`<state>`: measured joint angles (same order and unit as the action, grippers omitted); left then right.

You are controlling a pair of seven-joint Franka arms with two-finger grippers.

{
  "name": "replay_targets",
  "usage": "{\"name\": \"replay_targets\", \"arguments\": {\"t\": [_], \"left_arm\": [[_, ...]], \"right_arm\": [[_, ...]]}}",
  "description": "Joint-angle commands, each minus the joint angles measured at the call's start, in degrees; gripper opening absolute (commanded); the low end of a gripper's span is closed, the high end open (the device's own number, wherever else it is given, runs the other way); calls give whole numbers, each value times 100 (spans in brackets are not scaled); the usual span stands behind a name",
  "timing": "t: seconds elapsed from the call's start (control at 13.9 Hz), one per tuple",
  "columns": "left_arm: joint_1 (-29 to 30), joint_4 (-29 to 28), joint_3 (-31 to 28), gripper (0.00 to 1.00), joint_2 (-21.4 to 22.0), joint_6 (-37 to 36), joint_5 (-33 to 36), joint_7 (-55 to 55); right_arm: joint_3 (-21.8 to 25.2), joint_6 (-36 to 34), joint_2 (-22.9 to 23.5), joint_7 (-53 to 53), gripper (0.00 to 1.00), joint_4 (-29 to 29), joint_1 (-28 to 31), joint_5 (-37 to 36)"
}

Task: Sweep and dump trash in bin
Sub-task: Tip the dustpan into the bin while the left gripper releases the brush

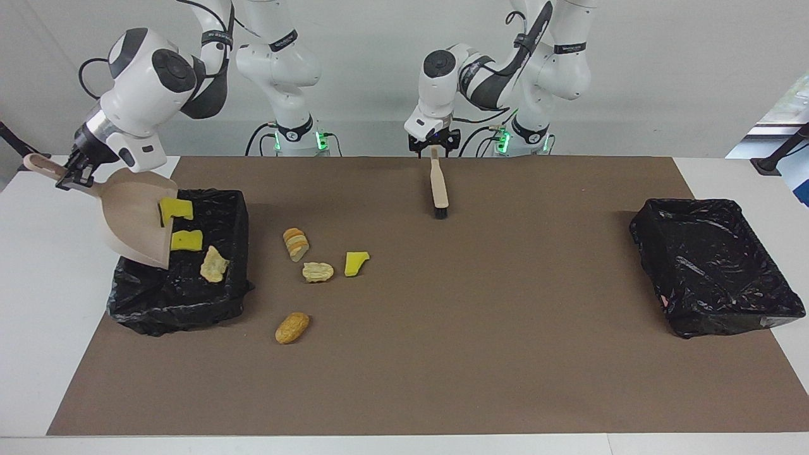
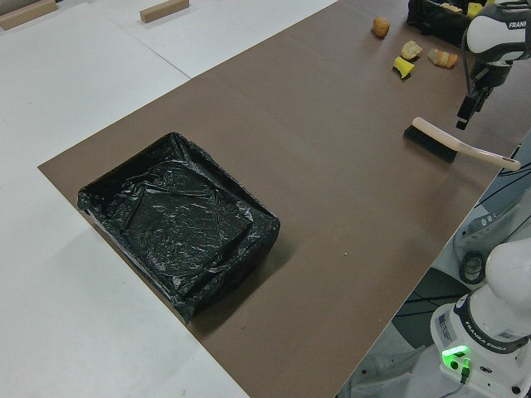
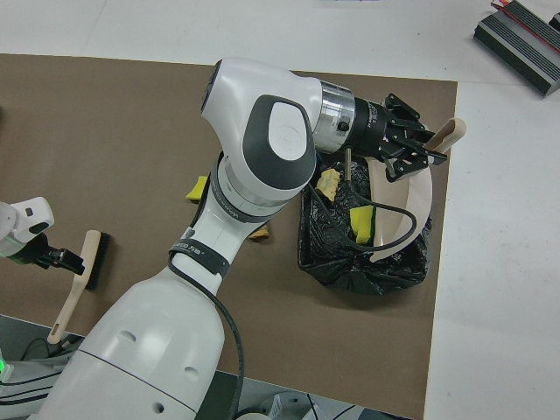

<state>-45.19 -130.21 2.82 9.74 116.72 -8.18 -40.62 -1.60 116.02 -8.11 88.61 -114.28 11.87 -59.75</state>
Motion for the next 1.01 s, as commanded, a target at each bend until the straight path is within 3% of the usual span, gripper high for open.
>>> {"name": "replay_targets", "arguments": {"t": [0.0, 0.22, 0.43, 0.65, 0.93], "left_arm": [[728, 924, 25, 100, -122, -613, 203, 850], [1432, 1838, 34, 100, -165, -1343, 448, 1758], [1880, 2559, 16, 100, -280, -1748, 950, 2602], [2390, 3227, 8, 100, -289, -2196, 933, 3066], [3146, 3905, -10, 100, -385, -2846, 574, 3507]], "right_arm": [[-16, -140, -112, -150, 0, 159, 17, 487], [-33, -422, -77, -421, 0, 248, -1, 1857], [-244, -606, -68, -1649, 0, 256, -193, 2317], [-253, -1124, -16, -3563, 0, 405, -431, 3677], [-271, -1880, 204, -5813, 0, 897, -1036, 4663]]}}
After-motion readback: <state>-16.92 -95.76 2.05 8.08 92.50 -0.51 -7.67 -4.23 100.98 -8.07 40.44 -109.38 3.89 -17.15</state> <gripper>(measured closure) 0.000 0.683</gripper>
